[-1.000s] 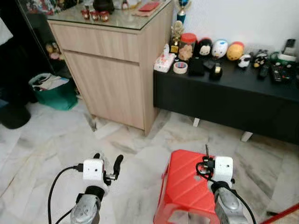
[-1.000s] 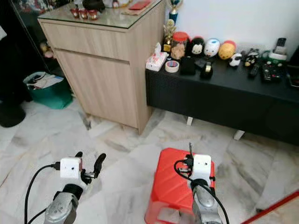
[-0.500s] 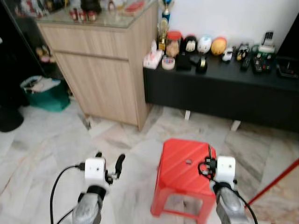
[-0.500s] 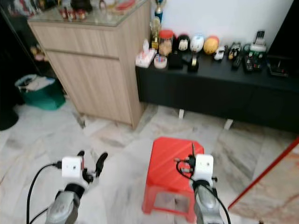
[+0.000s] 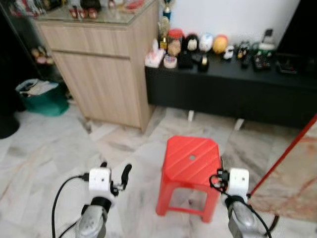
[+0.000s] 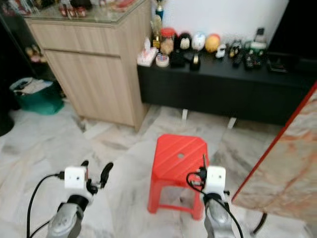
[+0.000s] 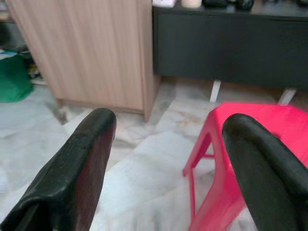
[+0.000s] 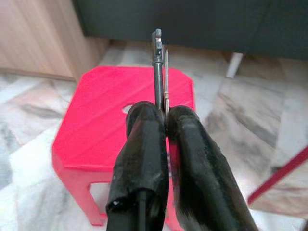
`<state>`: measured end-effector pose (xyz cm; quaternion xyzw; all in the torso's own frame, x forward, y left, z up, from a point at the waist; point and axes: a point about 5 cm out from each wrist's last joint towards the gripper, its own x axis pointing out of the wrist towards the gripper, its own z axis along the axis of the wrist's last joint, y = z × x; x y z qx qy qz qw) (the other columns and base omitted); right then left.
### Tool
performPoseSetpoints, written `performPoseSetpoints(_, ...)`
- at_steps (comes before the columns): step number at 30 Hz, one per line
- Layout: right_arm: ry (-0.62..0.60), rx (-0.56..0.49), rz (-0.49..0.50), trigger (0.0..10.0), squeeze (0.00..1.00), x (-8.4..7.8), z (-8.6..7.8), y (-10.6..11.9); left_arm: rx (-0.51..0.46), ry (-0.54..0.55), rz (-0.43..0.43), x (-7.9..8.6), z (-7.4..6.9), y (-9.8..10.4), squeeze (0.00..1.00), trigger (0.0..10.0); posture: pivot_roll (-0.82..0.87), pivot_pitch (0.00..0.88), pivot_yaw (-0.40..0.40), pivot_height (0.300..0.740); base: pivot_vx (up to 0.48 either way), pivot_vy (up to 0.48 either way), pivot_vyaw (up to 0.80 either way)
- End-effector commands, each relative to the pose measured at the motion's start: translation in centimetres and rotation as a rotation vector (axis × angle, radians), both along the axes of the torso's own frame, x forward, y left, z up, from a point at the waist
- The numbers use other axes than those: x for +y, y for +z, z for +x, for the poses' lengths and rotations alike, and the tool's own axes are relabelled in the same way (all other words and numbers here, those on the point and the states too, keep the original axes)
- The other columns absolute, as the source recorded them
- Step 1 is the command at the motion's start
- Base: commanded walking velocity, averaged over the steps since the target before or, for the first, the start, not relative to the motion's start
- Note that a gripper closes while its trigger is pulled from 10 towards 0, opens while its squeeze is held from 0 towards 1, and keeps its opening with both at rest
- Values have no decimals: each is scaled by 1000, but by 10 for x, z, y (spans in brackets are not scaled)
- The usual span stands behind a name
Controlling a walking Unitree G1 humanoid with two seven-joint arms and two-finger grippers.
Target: Hang keys on a hook
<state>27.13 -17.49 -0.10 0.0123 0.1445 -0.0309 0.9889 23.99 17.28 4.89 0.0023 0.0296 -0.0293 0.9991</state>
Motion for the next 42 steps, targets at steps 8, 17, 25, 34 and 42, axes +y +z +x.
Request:
performPoseSetpoints(8,-7,-1,-7,10000,0,-4,-3,-1,10,-6,-9,-2,-3,-3,0,10000,24,48,24,740,-268,0,0)
performPoseSetpoints(17,28,-16,-38,10000,0,-10,6,9,10,-9,-7,-2,-2,-2,0,10000,24,47,23,740,-241,0,0)
performPoseSetpoints(25,109,-18,-39,10000,0,-9,18,19,10,-26,6,-3,-1,-1,0,10000,22,46,22,740,0,0,0)
performPoseSetpoints(34,600,53,-206,10000,0,1,44,53,-2,-257,78,-24,11,11,0,10000,23,32,8,740,0,0,0)
performPoseSetpoints(42,941,64,-337,10000,0,8,49,78,-2,-502,195,-41,13,16,0,10000,26,9,0,740,0,0,0)
